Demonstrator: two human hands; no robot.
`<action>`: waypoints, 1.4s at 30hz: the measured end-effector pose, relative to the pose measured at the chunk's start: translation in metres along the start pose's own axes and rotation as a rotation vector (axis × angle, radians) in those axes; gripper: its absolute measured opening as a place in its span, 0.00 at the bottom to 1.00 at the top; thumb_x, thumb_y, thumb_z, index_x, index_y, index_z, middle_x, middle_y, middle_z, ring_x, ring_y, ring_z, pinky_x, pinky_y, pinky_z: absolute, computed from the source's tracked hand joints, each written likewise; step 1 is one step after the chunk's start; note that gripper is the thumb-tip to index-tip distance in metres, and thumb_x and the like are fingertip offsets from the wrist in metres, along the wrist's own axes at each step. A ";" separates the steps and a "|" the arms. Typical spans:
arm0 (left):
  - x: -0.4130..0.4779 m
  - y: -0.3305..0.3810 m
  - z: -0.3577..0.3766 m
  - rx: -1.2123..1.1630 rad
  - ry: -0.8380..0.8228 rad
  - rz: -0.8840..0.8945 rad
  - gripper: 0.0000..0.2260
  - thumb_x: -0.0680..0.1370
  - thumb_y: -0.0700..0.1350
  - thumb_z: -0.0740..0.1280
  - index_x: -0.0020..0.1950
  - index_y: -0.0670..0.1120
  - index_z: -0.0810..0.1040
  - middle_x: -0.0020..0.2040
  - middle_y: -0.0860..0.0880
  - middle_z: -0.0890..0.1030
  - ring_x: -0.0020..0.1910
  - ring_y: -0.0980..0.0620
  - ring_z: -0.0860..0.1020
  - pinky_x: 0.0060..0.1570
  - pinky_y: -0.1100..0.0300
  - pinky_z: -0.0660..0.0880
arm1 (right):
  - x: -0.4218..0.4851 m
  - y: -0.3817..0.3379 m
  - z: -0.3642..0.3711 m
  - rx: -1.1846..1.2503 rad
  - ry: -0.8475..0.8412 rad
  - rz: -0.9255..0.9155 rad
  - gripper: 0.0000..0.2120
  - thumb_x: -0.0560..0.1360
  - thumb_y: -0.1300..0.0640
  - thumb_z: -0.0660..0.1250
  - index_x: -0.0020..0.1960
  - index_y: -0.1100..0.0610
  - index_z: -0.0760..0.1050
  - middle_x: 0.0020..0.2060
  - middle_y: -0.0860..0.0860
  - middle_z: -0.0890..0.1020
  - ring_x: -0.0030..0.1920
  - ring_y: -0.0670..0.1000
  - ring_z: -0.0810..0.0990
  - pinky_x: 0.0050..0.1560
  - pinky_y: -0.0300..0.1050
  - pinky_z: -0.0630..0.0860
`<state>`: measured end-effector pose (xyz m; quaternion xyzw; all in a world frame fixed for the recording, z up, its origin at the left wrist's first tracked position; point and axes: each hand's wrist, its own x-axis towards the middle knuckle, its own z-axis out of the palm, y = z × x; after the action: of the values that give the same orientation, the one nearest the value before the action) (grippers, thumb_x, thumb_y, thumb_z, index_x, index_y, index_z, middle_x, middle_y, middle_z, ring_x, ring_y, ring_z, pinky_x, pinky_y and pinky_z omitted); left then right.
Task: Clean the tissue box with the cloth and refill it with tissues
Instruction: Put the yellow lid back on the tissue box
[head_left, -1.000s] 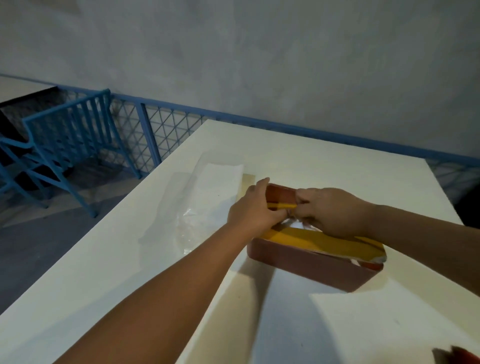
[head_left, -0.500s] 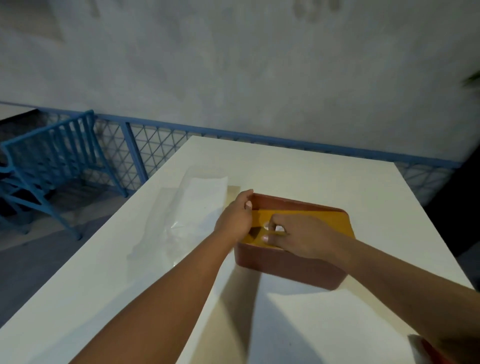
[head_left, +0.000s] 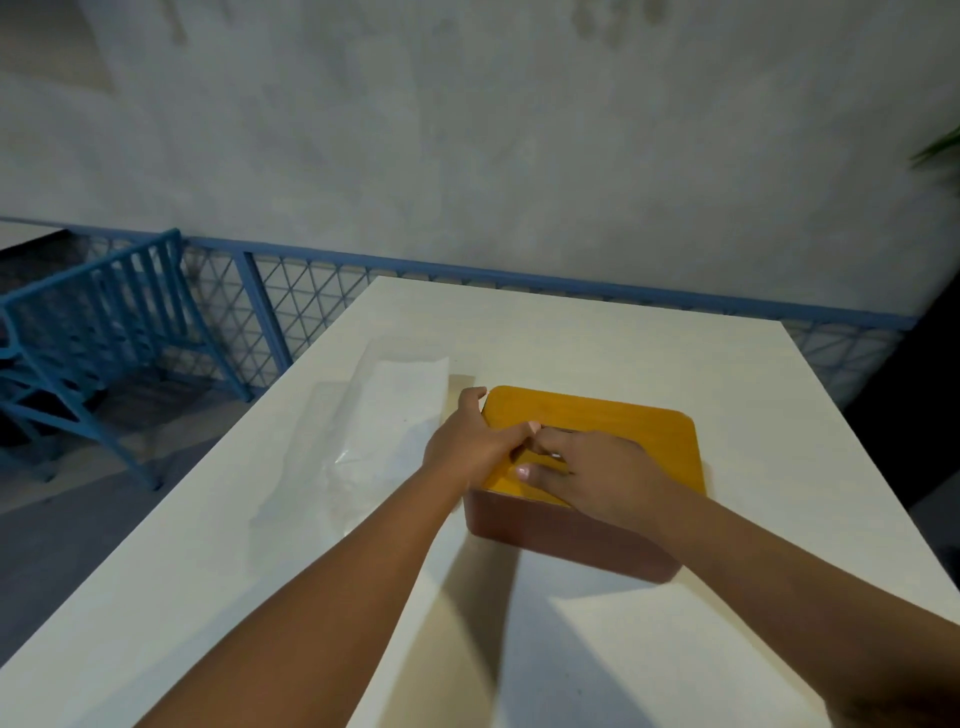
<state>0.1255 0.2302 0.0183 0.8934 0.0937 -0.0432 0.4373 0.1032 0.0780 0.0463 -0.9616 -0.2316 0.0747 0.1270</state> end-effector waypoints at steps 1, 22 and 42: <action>0.000 0.001 0.000 0.044 0.002 0.001 0.34 0.73 0.61 0.66 0.73 0.54 0.55 0.65 0.48 0.74 0.60 0.45 0.75 0.53 0.54 0.71 | -0.001 0.001 0.000 0.004 -0.006 -0.012 0.19 0.78 0.38 0.55 0.63 0.45 0.70 0.54 0.45 0.80 0.50 0.49 0.78 0.50 0.47 0.76; 0.004 0.003 0.000 -0.137 -0.150 -0.042 0.26 0.73 0.51 0.69 0.68 0.47 0.64 0.60 0.47 0.75 0.52 0.50 0.74 0.47 0.58 0.70 | 0.001 0.005 0.004 -0.023 0.013 -0.051 0.16 0.80 0.40 0.53 0.59 0.46 0.72 0.46 0.44 0.79 0.41 0.47 0.73 0.34 0.40 0.66; 0.005 0.004 0.005 -0.110 -0.145 -0.038 0.24 0.73 0.50 0.68 0.66 0.48 0.64 0.54 0.47 0.74 0.51 0.49 0.74 0.45 0.57 0.71 | 0.052 0.034 -0.022 -0.718 0.024 -0.662 0.10 0.77 0.46 0.63 0.56 0.43 0.79 0.56 0.51 0.75 0.58 0.52 0.69 0.54 0.47 0.66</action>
<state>0.1315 0.2247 0.0172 0.8606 0.0807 -0.1109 0.4905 0.1678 0.0681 0.0531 -0.8200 -0.5348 -0.0653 -0.1933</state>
